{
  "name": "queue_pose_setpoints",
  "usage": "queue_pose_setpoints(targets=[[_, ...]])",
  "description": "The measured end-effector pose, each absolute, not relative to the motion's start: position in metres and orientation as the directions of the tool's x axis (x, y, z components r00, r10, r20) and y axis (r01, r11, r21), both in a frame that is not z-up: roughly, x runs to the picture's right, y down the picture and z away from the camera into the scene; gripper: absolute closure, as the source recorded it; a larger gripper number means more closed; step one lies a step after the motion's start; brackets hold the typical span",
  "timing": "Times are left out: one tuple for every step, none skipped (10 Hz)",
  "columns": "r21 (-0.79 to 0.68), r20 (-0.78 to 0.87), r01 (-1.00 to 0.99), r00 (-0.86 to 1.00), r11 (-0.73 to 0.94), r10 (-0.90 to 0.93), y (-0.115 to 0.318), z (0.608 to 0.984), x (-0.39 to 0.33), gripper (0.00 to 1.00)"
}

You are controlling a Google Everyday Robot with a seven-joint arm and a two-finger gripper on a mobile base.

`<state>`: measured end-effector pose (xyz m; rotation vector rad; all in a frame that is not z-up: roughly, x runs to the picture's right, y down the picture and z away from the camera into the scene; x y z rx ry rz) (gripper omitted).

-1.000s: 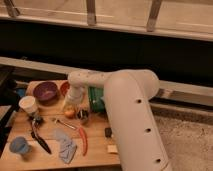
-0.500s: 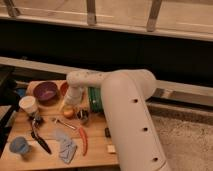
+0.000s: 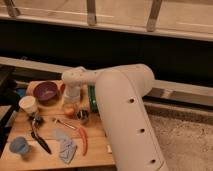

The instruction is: Place apple in table surface

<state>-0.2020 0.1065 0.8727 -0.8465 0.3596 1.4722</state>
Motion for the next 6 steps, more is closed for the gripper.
queue_pose_setpoints(targets=[[-0.263,-0.673,-0.959,0.105,-0.104,0.732,0.099,0.87,-0.198,0.2],[-0.252,-0.658,-0.963,0.097,-0.097,0.747,0.089,0.865,-0.196,0.2],[-0.246,-0.647,-0.965,0.092,-0.093,0.757,0.083,0.861,-0.194,0.2],[-0.238,-0.634,-0.967,0.085,-0.09,0.769,0.076,0.858,-0.191,0.2],[-0.227,-0.615,-0.97,0.07,-0.091,0.785,0.067,0.853,-0.186,0.2],[-0.22,-0.594,-0.97,0.048,-0.105,0.803,0.06,0.848,-0.181,0.2]])
